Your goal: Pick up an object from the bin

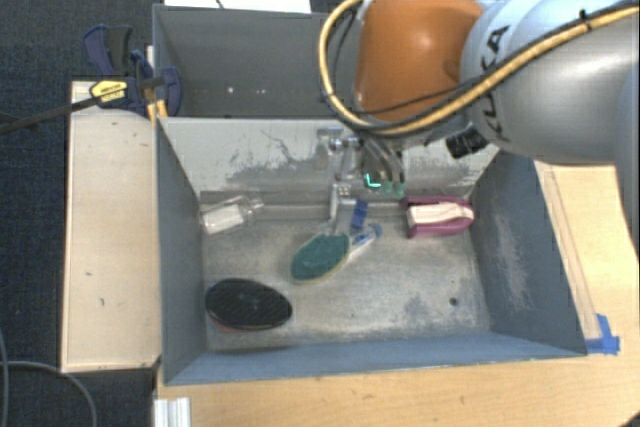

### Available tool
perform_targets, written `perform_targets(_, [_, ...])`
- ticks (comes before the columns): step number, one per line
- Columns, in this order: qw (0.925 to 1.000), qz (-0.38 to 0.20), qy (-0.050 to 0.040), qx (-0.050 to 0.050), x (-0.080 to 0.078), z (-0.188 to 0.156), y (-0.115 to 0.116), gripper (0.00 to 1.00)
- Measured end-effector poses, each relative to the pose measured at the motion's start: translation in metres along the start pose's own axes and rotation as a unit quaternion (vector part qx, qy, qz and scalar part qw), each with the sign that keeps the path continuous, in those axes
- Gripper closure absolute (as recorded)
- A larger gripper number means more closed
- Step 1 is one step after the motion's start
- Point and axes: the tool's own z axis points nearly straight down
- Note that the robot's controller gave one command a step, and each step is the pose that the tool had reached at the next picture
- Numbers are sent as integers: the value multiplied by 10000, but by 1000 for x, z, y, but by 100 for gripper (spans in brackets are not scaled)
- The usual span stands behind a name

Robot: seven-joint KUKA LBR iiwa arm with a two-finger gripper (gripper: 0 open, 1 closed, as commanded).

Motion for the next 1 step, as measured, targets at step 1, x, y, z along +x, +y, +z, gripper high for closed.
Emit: perform_targets(1, [9995, -324, 10, 8, 35, 136, -57, 0])
